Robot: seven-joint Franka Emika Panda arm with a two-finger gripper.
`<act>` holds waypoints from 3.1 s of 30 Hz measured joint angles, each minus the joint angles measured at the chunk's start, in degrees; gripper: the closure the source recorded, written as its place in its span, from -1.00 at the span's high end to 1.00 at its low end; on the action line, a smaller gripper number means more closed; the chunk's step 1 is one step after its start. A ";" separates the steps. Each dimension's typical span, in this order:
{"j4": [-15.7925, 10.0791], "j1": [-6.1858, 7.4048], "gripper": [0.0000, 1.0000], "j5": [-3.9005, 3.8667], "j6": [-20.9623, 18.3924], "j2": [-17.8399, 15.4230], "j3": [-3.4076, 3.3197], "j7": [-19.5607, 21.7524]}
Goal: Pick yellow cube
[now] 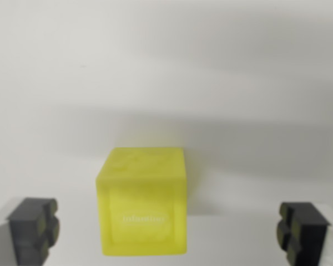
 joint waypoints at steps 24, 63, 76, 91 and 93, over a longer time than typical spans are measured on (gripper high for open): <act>-5.30 2.07 1.00 0.98 9.70 4.22 0.03 0.18; -3.02 3.29 -1.00 4.99 18.68 15.47 0.00 -2.83; -4.18 3.25 -1.00 3.40 15.54 11.16 -0.35 -1.55; -5.38 2.49 -1.00 1.55 11.18 5.56 -0.05 -0.18; -5.52 2.46 -1.00 1.47 10.57 4.83 -0.05 -0.12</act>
